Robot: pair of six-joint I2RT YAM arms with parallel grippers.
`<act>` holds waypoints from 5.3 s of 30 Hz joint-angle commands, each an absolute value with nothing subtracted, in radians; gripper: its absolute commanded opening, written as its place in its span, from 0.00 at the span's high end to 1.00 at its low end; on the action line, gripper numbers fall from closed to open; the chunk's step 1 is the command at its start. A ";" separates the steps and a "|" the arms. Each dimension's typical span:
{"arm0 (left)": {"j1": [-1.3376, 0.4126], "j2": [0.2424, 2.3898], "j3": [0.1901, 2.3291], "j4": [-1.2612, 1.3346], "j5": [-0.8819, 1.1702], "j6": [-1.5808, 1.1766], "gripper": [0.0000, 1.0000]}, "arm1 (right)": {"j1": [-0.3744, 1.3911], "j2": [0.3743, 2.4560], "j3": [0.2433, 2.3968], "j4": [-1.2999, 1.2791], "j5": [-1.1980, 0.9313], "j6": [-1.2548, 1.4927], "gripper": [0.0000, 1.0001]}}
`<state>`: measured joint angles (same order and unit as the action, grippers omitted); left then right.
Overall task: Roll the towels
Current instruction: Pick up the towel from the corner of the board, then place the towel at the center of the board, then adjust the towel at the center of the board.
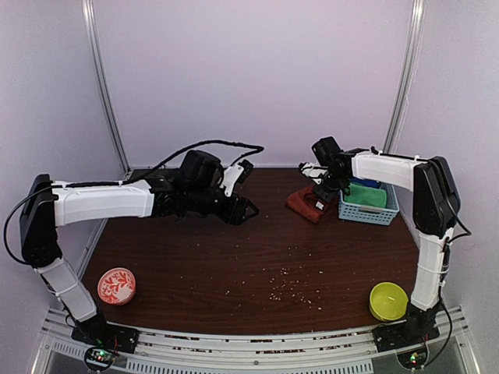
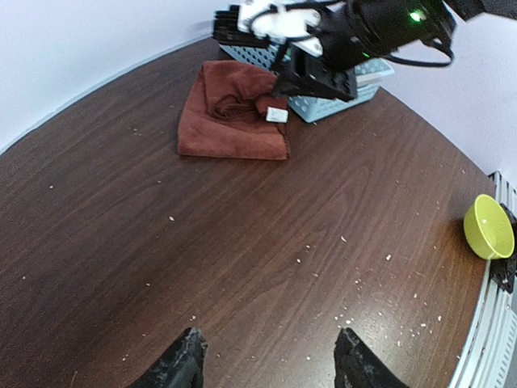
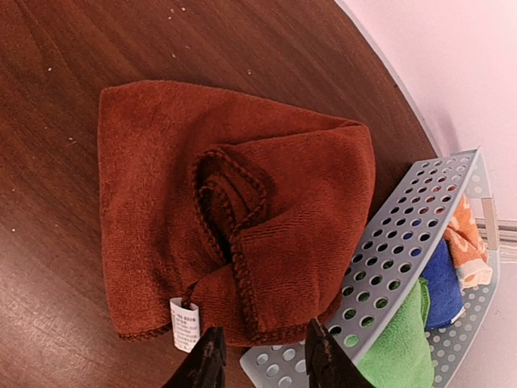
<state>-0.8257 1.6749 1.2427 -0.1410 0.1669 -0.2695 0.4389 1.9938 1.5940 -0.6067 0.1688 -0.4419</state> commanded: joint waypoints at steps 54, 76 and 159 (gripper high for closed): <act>-0.884 1.431 1.146 -0.256 -0.275 -0.237 0.36 | 0.509 1.491 1.906 -0.826 -0.894 -0.405 1.00; -0.657 1.310 1.064 -0.237 -0.252 -0.331 0.34 | 1.070 1.822 1.745 -0.765 -0.679 -0.477 0.57; -0.974 1.945 1.346 -0.496 -0.007 -0.200 0.39 | 0.469 1.356 0.744 -0.717 -0.215 -0.827 0.56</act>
<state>-0.9787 1.9369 1.3170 -0.5407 0.0040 -0.1738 0.4648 1.3449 0.7620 -0.8013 -0.2787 -0.7876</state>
